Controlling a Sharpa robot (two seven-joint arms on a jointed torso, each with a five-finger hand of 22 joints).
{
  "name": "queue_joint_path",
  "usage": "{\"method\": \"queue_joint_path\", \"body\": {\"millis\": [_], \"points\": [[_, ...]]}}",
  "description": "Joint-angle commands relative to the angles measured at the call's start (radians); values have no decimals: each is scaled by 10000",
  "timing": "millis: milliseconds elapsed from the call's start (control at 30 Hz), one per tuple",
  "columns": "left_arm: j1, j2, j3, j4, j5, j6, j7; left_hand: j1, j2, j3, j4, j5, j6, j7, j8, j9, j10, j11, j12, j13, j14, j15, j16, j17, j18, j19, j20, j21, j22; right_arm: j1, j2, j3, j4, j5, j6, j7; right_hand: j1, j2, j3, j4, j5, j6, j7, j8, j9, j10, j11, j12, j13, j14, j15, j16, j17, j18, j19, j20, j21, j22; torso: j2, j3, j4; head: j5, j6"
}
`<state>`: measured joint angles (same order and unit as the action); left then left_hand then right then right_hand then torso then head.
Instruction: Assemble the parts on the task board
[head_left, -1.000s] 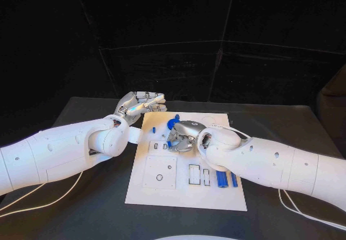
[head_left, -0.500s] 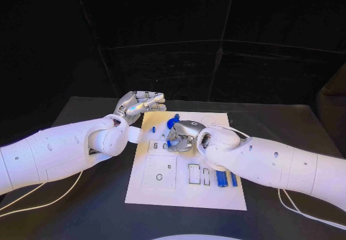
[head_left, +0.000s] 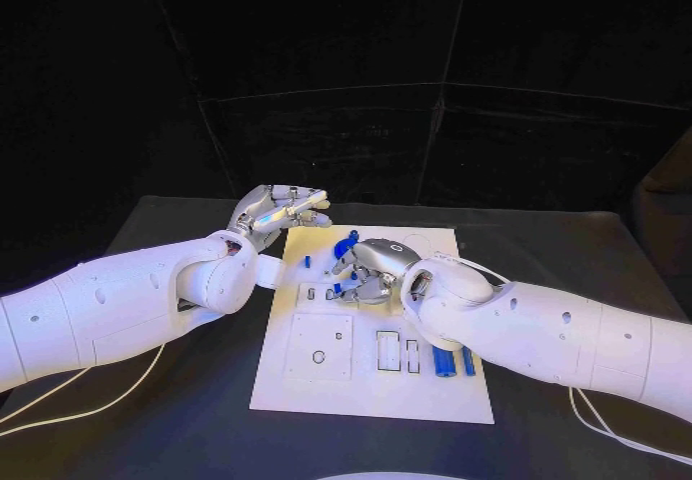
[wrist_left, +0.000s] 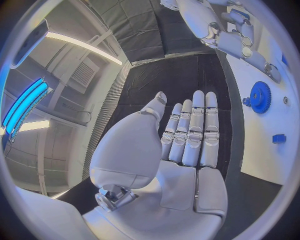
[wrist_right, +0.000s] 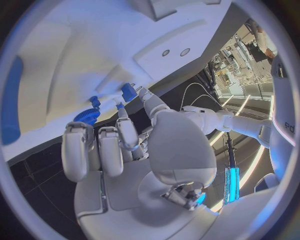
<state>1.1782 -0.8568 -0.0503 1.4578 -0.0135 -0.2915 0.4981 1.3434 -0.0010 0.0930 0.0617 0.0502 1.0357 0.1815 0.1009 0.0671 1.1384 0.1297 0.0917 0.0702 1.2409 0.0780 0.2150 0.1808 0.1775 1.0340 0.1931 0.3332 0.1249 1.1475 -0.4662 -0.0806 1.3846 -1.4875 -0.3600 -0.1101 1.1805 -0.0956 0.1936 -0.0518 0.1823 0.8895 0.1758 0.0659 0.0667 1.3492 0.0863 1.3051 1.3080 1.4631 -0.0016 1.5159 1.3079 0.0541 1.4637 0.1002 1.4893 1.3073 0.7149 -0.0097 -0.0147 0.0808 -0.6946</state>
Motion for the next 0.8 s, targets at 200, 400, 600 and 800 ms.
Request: {"method": "queue_joint_path", "body": {"millis": [200, 400, 600, 800], "points": [[17, -109, 9, 5, -1260, 2, -1496, -552, -183, -291, 127, -20, 280, -134, -86, 20, 816, -327, 179, 163, 1943, -550, 1682, 1218, 27, 1407, -619, 1274, 656, 259, -1419, 37, 1278, 1508, -674, 1797, 184, 19, -191, 15, 199, 22, -29, 166, 38, 173, -16, 183, 127, 818, 68, 61, 1386, -139, 263, 84, 4, 663, -94, 9, -8, 20, 53], [51, -299, 10, 121, -2957, 629, -3911, -968, -185, -593, 337, 10, 770, -621, 370, 241, 2152, -890, 1460, 1055, 2966, -1101, 8954, 8414, 33, 2522, -1141, 2972, 1651, 767, -2749, 47, 1981, 3424, -43, 1949, 298, 142, -253, 28, 262, 238, -91, 346, 79, 138, -68, 165, 82, 766, 30, -34, 1166, -109, 195, 60, -62, 517, -282, 38, -16, 62, -10], [263, -259, 10, 89, -5564, 1921, -6948, -1486, 26, -853, 700, 345, 838, -1023, 1415, 894, 2186, -1260, 4303, 3326, 3179, -1331, 13053, 13171, -580, 3616, -1528, 7547, 6927, 1197, -3857, 48, 2100, 4760, 126, 1849, 345, 280, -286, 62, 318, 324, -123, 438, 86, 206, -100, 241, 134, 756, 0, -57, 1126, -108, 190, 34, -67, 512, -509, 85, -45, 109, -100], [575, -87, 9, 81, -7699, 3190, -9012, -2064, 225, -1673, 1463, -34, 131, -1161, 3158, 2112, 1639, -1394, 9444, 8426, 3299, -1515, 13558, 13899, -913, 4091, -1629, 9464, 9519, 1311, -4282, 47, 1904, 5169, 141, 1757, 347, 290, -294, 65, 330, 333, -126, 448, 87, 215, -104, 250, 141, 754, -3, -62, 1113, -108, 190, 30, -67, 512, -681, 168, -103, 189, -222]]}}
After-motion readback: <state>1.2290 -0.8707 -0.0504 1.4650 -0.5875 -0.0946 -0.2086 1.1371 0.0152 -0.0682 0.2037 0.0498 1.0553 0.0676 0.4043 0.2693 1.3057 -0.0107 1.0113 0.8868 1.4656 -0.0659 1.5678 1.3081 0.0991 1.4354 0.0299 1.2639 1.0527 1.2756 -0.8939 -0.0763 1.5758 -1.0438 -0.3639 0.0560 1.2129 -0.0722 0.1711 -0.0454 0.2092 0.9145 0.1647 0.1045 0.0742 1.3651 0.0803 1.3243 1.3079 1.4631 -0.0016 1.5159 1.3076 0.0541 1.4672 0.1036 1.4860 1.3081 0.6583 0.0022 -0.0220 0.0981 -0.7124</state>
